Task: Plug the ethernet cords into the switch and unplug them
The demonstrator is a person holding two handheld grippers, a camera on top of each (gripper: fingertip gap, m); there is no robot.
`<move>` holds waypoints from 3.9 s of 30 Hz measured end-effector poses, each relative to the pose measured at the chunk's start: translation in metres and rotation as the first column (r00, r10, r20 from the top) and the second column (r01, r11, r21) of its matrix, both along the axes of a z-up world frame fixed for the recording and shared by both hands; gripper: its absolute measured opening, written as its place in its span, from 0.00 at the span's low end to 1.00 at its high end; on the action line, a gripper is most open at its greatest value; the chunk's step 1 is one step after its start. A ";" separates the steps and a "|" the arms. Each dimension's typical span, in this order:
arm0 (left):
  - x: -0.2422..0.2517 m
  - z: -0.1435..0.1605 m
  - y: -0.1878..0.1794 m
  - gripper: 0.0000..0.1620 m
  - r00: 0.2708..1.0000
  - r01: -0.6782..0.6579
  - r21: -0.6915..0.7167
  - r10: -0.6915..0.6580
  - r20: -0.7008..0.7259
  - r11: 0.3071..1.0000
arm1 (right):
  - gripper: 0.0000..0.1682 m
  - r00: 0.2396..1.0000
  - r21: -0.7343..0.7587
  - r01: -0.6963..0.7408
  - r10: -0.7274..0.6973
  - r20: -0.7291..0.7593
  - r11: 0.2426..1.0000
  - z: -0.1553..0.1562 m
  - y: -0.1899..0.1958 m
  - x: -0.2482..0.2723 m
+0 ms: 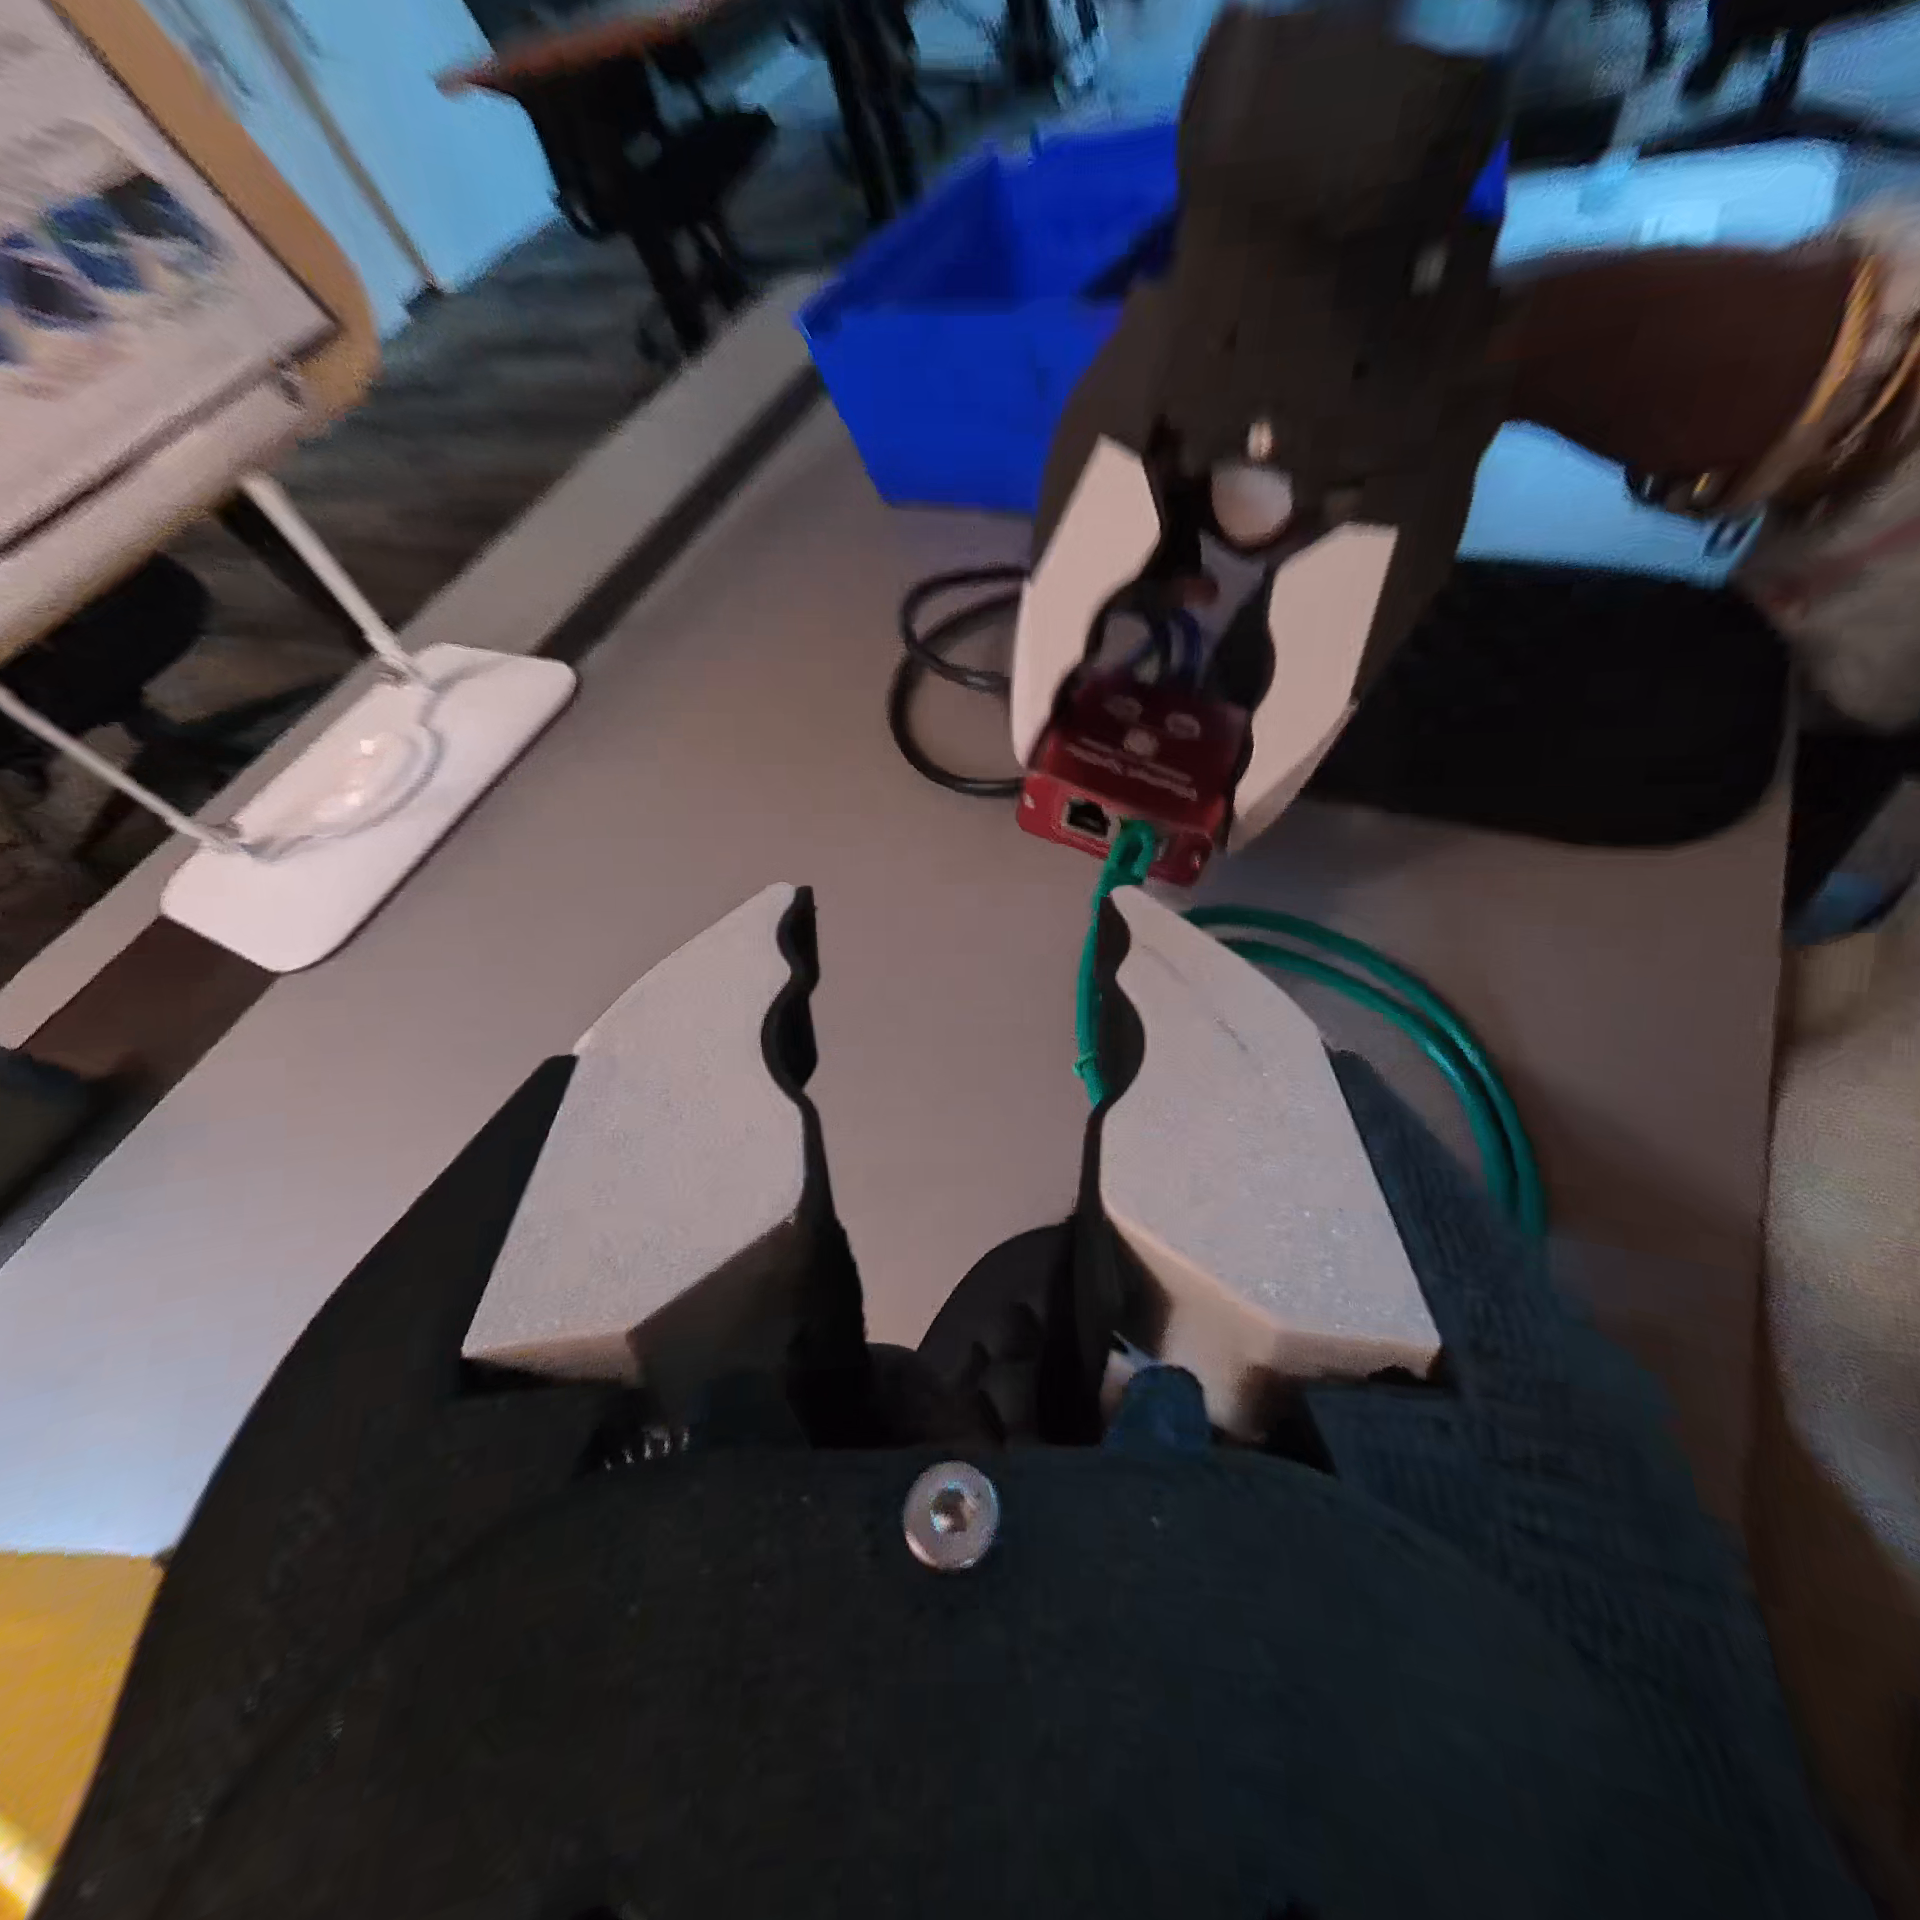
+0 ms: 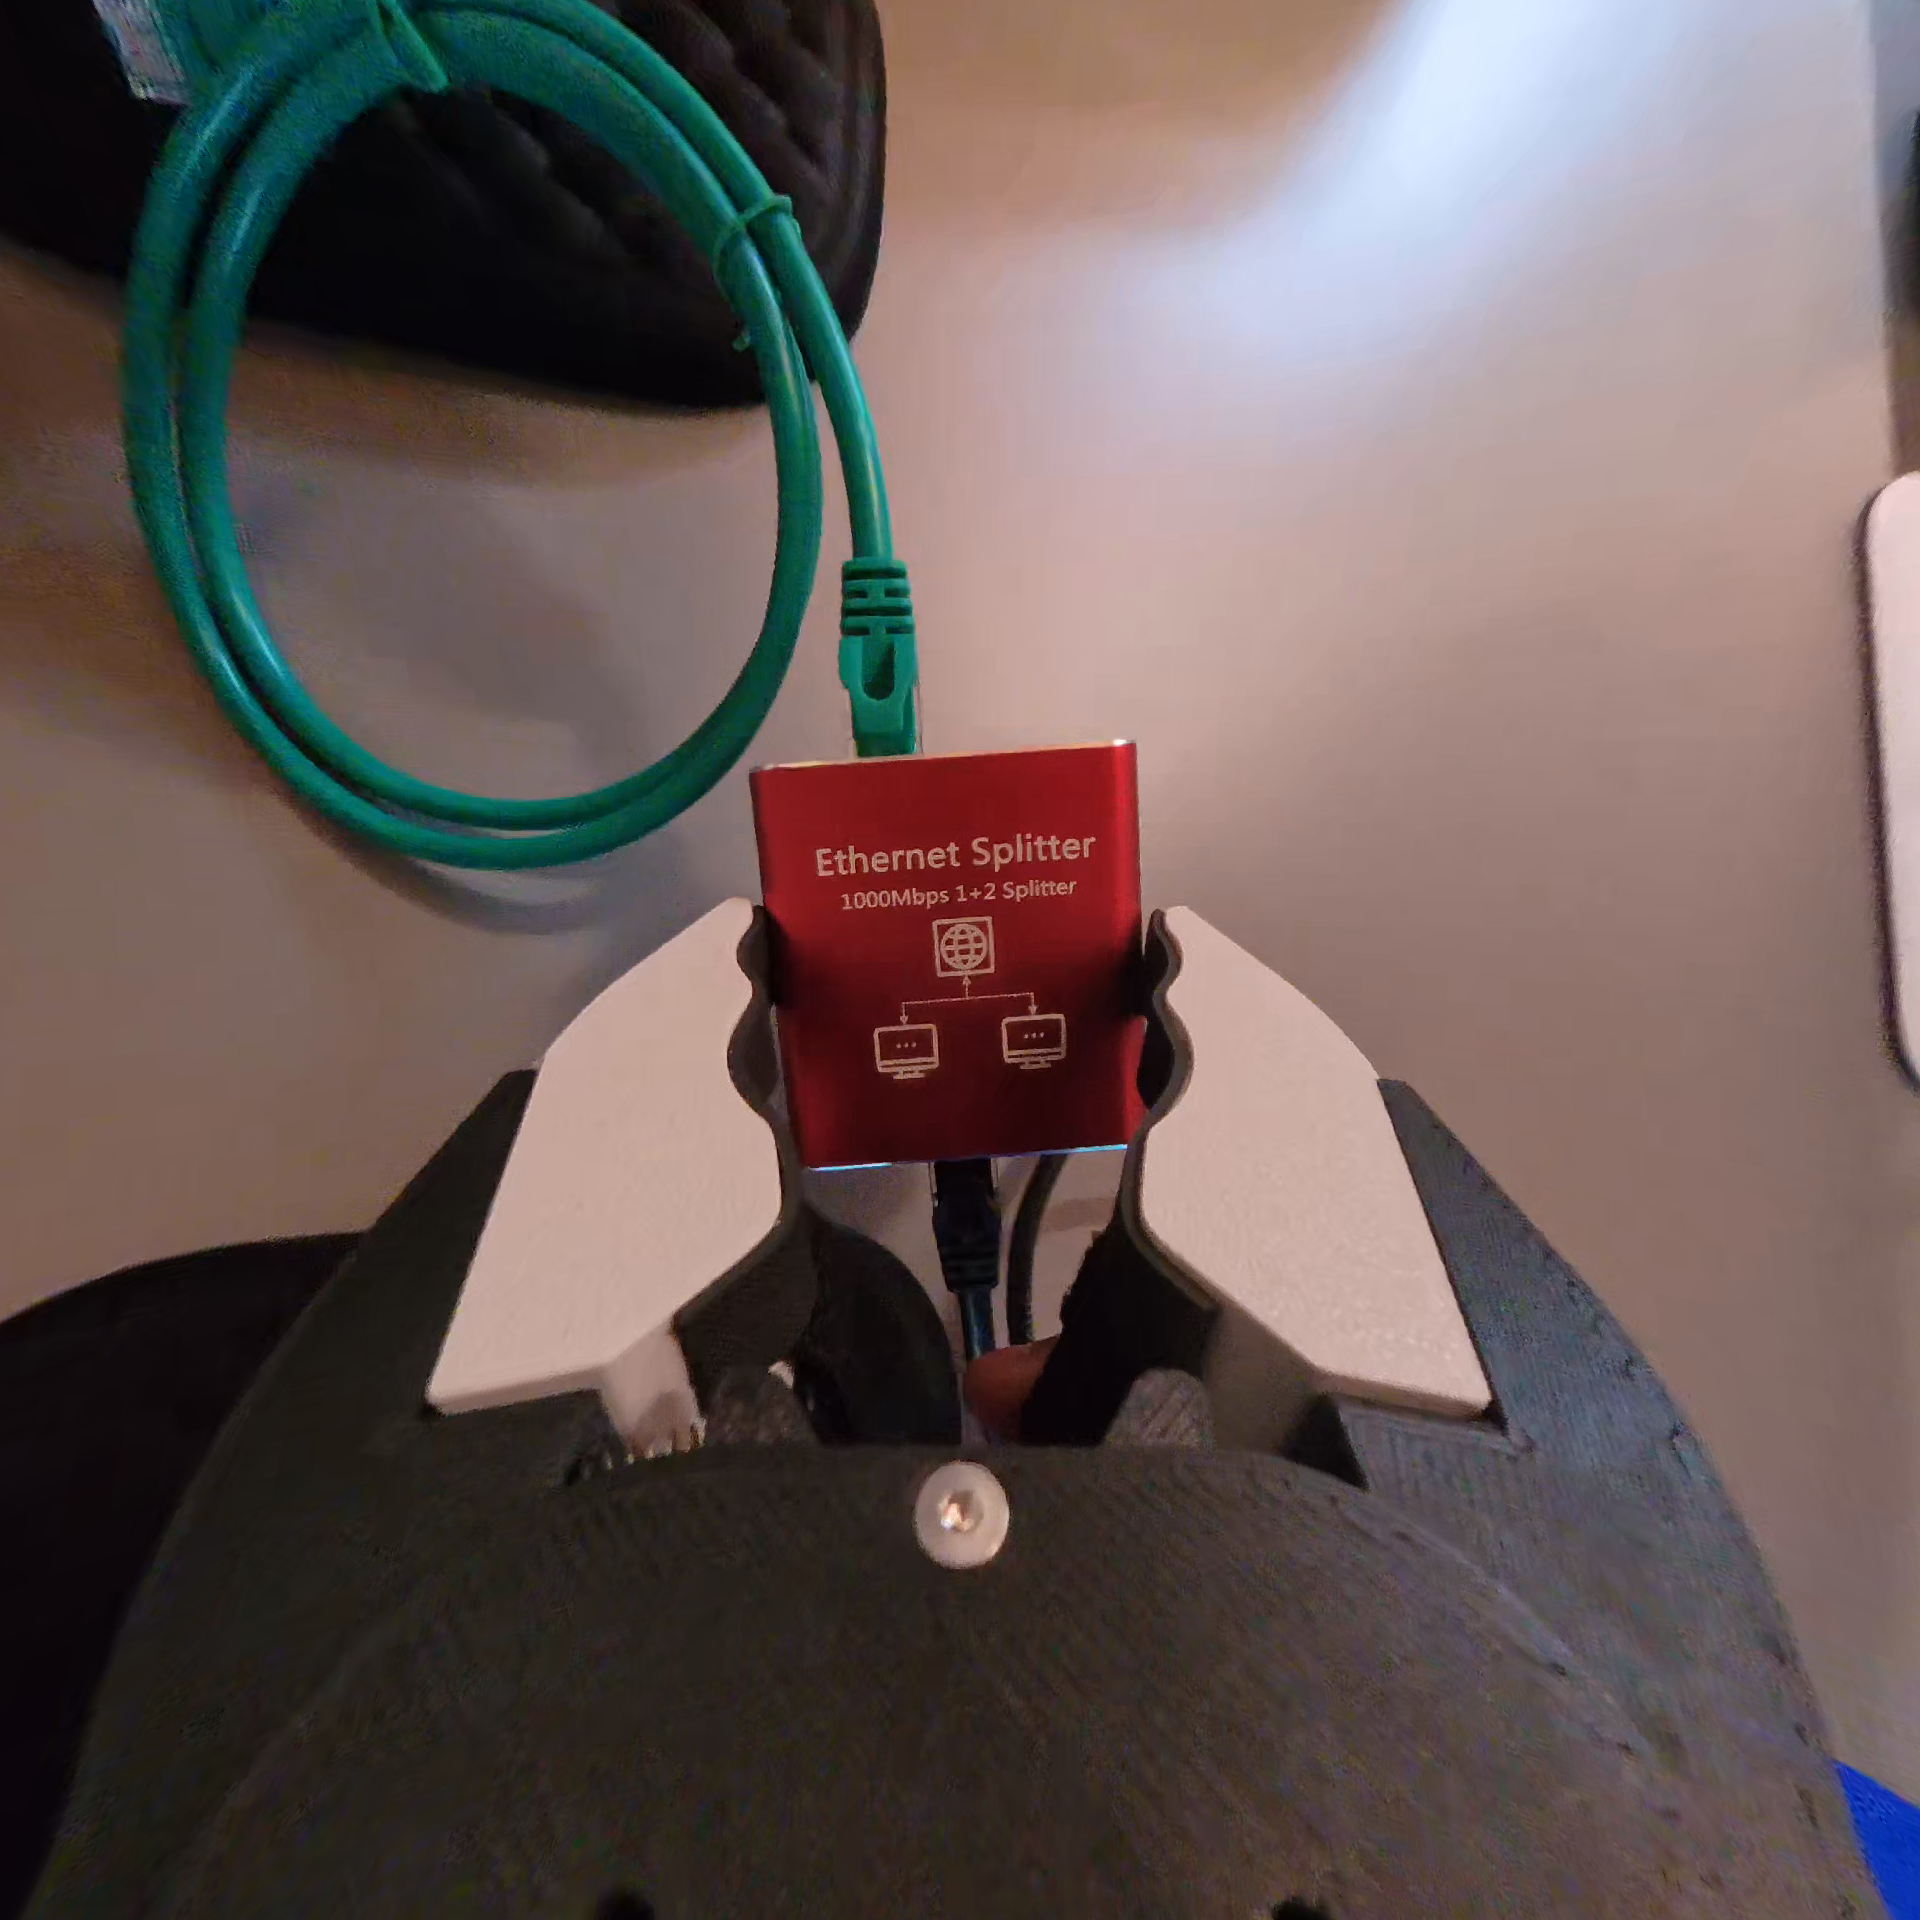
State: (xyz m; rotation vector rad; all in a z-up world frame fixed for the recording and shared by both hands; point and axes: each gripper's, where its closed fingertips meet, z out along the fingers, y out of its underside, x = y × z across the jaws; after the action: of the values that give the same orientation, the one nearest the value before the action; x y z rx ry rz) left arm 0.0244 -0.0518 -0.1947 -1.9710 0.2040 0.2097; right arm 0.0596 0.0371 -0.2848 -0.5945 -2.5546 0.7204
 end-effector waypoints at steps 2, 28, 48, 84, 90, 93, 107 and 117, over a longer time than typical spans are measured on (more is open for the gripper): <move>-0.003 0.019 -0.014 0.32 1.000 -0.030 0.092 0.029 0.009 0.995 | 0.41 0.999 0.006 -0.004 0.003 0.041 1.000 -0.009 0.006 0.002; -0.116 0.033 -0.207 0.32 0.812 -0.583 -0.034 0.582 -0.052 0.811 | 0.49 0.959 -0.465 0.027 -0.153 -0.237 0.885 0.043 0.002 0.000; -0.181 -0.124 -0.302 0.32 0.587 -0.479 -0.835 0.806 -0.075 0.270 | 0.33 0.936 -0.584 -0.075 -0.146 -0.321 0.808 0.050 -0.007 0.018; -0.175 -0.104 -0.272 0.03 0.671 -0.554 -0.683 0.741 -0.027 0.477 | 0.29 0.928 -0.557 -0.080 -0.143 -0.345 0.827 0.047 -0.005 0.018; -0.161 -0.035 -0.284 0.03 0.659 -0.671 -0.572 0.733 -0.168 0.472 | 0.29 0.930 -0.539 -0.074 -0.138 -0.342 0.839 0.045 -0.006 0.016; -0.156 0.000 -0.277 0.03 0.658 -0.720 -0.468 0.720 -0.223 0.513 | 0.29 0.924 -0.532 -0.074 -0.142 -0.354 0.844 0.048 -0.007 0.015; -0.098 0.140 -0.165 0.03 0.737 -0.557 0.177 0.581 -0.345 0.812 | 0.32 0.884 -0.654 -0.215 -0.141 -0.447 0.725 0.129 -0.078 0.000; -0.040 0.134 -0.093 0.03 0.877 -0.340 0.208 0.389 -0.284 0.917 | 0.36 0.920 -0.725 -0.230 -0.098 -0.380 0.649 0.142 -0.122 -0.009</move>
State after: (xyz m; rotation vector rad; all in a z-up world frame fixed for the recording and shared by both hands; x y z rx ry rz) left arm -0.0159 -0.1452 -0.0603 -1.7992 0.0180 0.7756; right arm 0.0502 -0.0853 -0.1432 -0.5168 -1.8154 1.7879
